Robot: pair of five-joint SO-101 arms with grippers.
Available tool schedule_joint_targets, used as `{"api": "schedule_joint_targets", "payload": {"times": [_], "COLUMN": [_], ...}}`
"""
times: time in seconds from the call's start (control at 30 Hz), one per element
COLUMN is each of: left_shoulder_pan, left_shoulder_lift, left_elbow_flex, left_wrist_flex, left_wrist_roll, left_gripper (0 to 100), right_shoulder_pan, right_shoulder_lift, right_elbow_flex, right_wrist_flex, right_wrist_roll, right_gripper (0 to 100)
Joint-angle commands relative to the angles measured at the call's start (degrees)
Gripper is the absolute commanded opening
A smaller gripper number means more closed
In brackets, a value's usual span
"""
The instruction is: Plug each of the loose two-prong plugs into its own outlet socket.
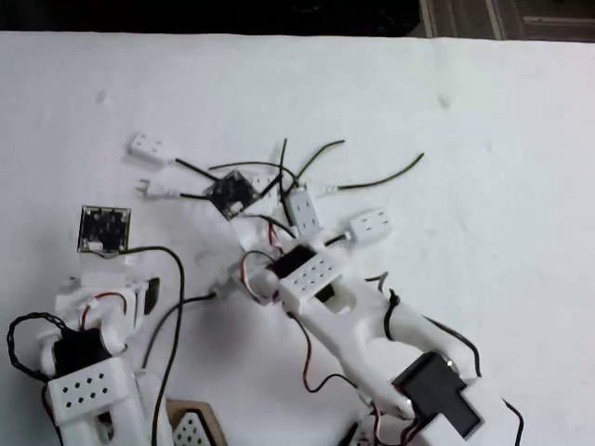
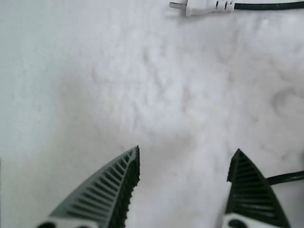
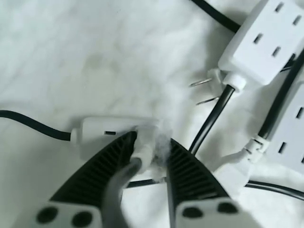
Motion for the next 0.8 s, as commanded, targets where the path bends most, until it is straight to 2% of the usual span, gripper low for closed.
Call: {"api": "schedule_joint_targets", "payload": {"times": [0.0, 0.27, 0.5, 0.67, 0.77], "left_shoulder_pan": [-0.4, 0.8, 0.8, 0.8, 0.8], "left_shoulder_lift": [-0.8, -0.8, -0.8, -0.8, -0.8], "left_elbow_flex": [-0.2, -0.2, -0.2, -0.2, -0.2], "left_wrist_flex": [-0.2, -0.2, -0.2, -0.2, -0.2], "left_wrist_roll": [0.1, 0.1, 0.1, 0.1, 0.1], "left_gripper": [30, 30, 30, 30, 30], "right_shoulder_pan": [-2.4, -2.4, -2.4, -3.0, -4.0], "right_shoulder_lift": [0.7, -2.3, -16.0, -25.8, -30.9], "right_elbow_flex": [1.3, 0.0, -5.2, -6.8, -6.6], "right_wrist_flex": [0.5, 3.7, 19.7, 24.7, 28.1], "right_wrist_roll": [0.3, 0.3, 0.2, 0.3, 0.3], "right_gripper": [1.7, 3.0, 18.5, 16.6, 11.9]}}
